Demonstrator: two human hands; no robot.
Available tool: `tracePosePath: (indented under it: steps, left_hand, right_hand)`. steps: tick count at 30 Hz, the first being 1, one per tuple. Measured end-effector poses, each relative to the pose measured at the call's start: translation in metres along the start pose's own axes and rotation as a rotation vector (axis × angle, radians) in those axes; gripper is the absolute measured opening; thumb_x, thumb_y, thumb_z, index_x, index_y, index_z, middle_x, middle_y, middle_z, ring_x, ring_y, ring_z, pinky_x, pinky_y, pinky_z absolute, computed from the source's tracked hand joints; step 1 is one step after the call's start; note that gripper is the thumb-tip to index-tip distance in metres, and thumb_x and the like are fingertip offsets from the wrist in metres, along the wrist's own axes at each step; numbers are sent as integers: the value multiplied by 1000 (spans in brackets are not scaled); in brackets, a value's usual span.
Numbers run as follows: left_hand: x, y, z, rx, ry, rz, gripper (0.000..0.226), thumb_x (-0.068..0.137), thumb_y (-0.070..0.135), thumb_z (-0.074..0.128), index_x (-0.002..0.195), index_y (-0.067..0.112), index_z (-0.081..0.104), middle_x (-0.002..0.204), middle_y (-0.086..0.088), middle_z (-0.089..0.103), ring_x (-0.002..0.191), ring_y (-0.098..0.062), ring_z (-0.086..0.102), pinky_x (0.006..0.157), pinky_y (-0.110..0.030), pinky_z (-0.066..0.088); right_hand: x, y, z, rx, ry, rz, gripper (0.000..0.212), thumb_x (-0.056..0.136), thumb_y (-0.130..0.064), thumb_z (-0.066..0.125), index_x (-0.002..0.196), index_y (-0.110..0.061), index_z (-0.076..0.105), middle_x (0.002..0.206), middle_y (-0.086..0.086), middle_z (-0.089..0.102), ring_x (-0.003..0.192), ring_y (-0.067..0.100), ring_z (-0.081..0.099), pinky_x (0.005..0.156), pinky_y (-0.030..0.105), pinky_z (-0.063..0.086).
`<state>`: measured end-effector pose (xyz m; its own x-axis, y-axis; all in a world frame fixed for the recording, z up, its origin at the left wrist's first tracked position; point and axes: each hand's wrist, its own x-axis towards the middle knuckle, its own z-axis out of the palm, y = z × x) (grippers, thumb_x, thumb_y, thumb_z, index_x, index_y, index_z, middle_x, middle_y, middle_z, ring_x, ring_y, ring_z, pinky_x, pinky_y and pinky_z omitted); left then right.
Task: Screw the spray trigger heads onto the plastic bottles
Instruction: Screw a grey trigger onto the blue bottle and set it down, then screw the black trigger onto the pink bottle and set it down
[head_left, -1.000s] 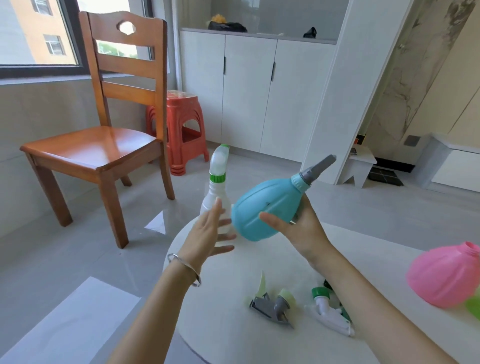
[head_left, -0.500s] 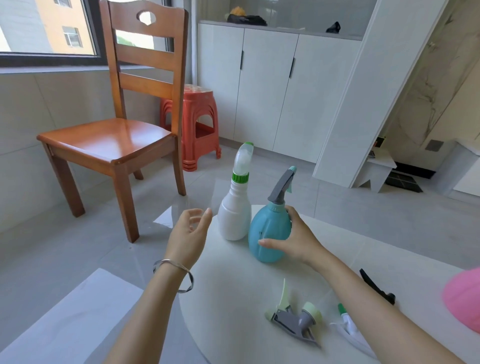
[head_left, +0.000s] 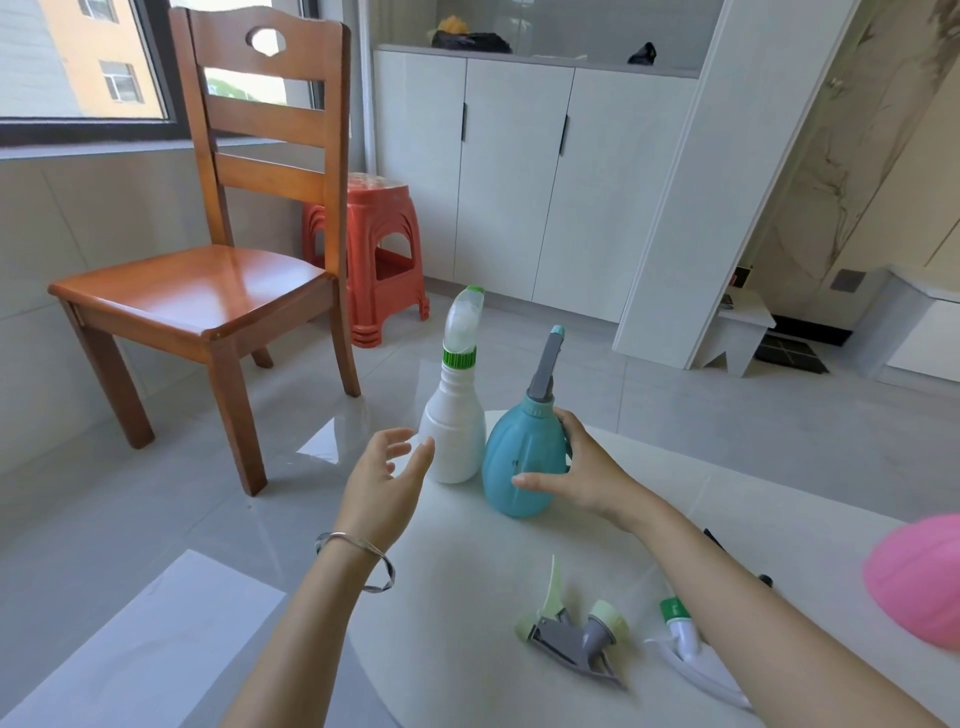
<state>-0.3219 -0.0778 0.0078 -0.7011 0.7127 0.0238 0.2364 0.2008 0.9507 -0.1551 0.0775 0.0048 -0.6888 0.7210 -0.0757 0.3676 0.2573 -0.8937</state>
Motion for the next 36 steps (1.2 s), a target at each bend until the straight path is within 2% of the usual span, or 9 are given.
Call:
tracePosePath:
  steps: [4, 8, 11, 19, 23, 26, 29, 32, 36]
  left_hand:
    - [-3, 5, 2, -23, 80, 37, 25, 91, 38, 53, 107, 18, 54, 95, 9, 55, 82, -1, 54, 63, -18, 41]
    - [-12, 15, 6, -71, 100, 111, 17, 91, 36, 53, 97, 20, 55, 89, 11, 58, 81, -7, 58, 62, -20, 45]
    - [-24, 22, 14, -53, 23, 177, 10, 92, 34, 53, 94, 25, 56, 90, 9, 61, 80, -14, 61, 63, -23, 48]
    - [-69, 47, 69, 11, -209, 263, 15, 90, 35, 55, 95, 22, 59, 92, 9, 62, 76, -4, 57, 55, -3, 42]
    - [-92, 64, 117, 65, -296, 325, 15, 89, 36, 56, 94, 22, 59, 90, 8, 63, 75, -2, 57, 58, -8, 44]
    - [-114, 71, 158, 128, -391, 365, 18, 89, 40, 56, 100, 26, 58, 100, 9, 63, 86, -5, 59, 67, -16, 45]
    - [-129, 73, 188, 157, -442, 389, 20, 89, 39, 56, 105, 27, 56, 109, 9, 61, 95, -9, 58, 74, -18, 46]
    - [-141, 75, 213, 187, -449, 417, 22, 88, 38, 57, 107, 26, 57, 109, 10, 60, 93, -5, 57, 80, -22, 45]
    - [-147, 71, 230, 184, -458, 415, 24, 88, 38, 57, 109, 26, 58, 111, 12, 59, 93, 2, 55, 77, -16, 40]
  right_hand:
    - [0, 4, 1, -2, -1, -25, 84, 66, -31, 83, 131, -39, 29, 122, -26, 43, 113, -4, 44, 83, 11, 39]
    - [-17, 3, -3, 26, 99, -78, 91, 69, -35, 80, 141, -29, 25, 145, -15, 31, 132, 4, 30, 109, 30, 32]
    - [-44, 2, -19, 78, 190, -142, 74, 73, -32, 77, 134, -34, 35, 144, -16, 36, 131, 3, 36, 103, 24, 35]
    - [-154, 22, -86, 72, 407, -199, 53, 77, -22, 75, 122, -35, 51, 131, -24, 50, 125, -9, 42, 97, 15, 38]
    - [-202, 41, -120, -3, 585, -196, 54, 77, -16, 74, 124, -27, 50, 131, -18, 50, 124, -9, 42, 102, 19, 34]
    - [-228, 60, -147, -125, 766, -175, 58, 75, -14, 76, 125, -21, 48, 136, -7, 45, 131, 4, 38, 110, 25, 27]
    - [-235, 74, -172, -218, 895, -148, 69, 71, -8, 79, 130, -8, 43, 140, 4, 38, 134, 18, 33, 109, 20, 21]
    - [-233, 90, -195, -201, 948, -73, 82, 71, -10, 79, 138, -6, 33, 144, 6, 33, 137, 22, 29, 101, 6, 15]
    - [-218, 107, -206, -95, 930, 9, 92, 74, -20, 78, 145, -13, 21, 153, 6, 26, 139, 19, 27, 106, 19, 19]
